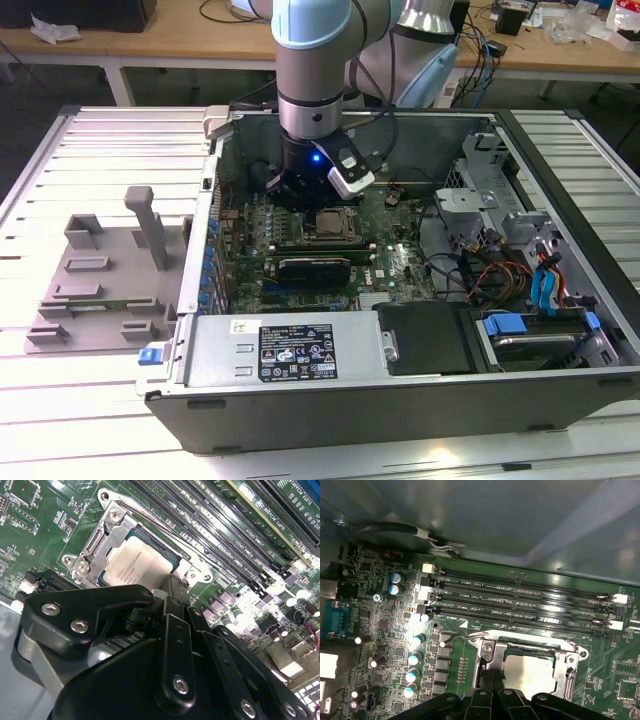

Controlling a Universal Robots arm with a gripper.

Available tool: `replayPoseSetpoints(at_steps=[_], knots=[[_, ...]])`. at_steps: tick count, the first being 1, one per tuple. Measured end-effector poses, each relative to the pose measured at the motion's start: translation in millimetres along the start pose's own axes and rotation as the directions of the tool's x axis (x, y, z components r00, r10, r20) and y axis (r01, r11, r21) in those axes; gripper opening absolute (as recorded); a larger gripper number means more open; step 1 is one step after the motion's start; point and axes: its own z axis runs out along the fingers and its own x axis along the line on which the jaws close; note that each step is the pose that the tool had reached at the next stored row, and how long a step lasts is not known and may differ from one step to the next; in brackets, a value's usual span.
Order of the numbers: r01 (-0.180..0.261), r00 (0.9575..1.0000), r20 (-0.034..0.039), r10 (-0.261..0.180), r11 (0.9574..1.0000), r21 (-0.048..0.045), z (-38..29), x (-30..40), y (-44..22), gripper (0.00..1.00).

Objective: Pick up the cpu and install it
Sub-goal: 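Close the cpu cover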

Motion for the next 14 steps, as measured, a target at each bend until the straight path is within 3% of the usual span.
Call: replayPoseSetpoints(at_steps=[6,9,13,14], knots=[[0.000,1.0000,0.0003,0.000,1.0000,-0.0003,-7.2,-0.3,0.0,0.11],[0.000,1.0000,0.0003,0.000,1.0000,-0.0003,-14.1,-0.5,-0.2,0.11],[0.000,1.0000,0.0007,0.000,1.0000,-0.0006,-14.9,-0.4,-0.2,0.11],[0.000,1.0000,0.0008,0.000,1.0000,-0.0012,-12.4,0.8,0.0,0.11]])
